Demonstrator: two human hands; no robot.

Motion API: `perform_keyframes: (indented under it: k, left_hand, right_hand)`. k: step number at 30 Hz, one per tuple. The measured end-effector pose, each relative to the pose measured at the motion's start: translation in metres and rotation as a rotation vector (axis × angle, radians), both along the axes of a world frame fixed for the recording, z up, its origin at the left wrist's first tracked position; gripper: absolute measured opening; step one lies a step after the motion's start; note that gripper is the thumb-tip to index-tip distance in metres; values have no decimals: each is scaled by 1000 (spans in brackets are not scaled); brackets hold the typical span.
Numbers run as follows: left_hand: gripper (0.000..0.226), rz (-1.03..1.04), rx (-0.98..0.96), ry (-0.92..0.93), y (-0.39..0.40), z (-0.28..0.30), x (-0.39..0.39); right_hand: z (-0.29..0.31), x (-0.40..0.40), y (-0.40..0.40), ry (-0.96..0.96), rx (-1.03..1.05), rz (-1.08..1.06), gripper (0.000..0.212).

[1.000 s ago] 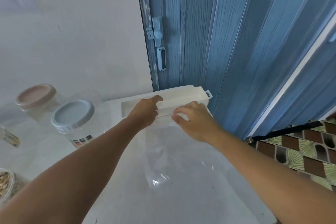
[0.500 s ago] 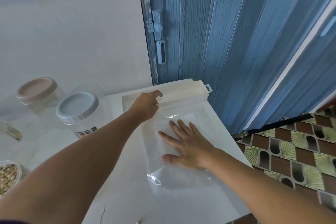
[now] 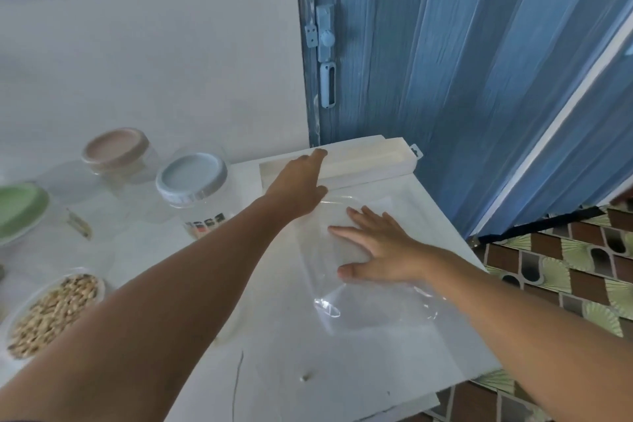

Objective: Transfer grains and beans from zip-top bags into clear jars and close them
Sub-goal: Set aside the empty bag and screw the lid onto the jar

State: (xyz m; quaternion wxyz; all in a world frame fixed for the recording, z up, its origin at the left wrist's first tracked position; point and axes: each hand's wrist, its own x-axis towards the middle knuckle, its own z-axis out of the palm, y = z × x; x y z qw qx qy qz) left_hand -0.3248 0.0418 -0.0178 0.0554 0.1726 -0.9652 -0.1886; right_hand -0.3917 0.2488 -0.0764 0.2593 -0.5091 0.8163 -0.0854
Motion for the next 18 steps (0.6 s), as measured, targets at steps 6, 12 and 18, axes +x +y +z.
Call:
perform_keyframes:
  k: [6, 12, 18]
  left_hand:
    - [40, 16, -29, 86, 25, 38, 77]
    - [37, 200, -93, 149, 32, 55, 174]
    - [55, 459, -268, 250, 6, 59, 276]
  right_hand:
    - [34, 3, -20, 151, 58, -14, 91]
    - [68, 64, -48, 273, -220, 60, 67]
    - [67, 156, -86, 124, -105, 232, 89]
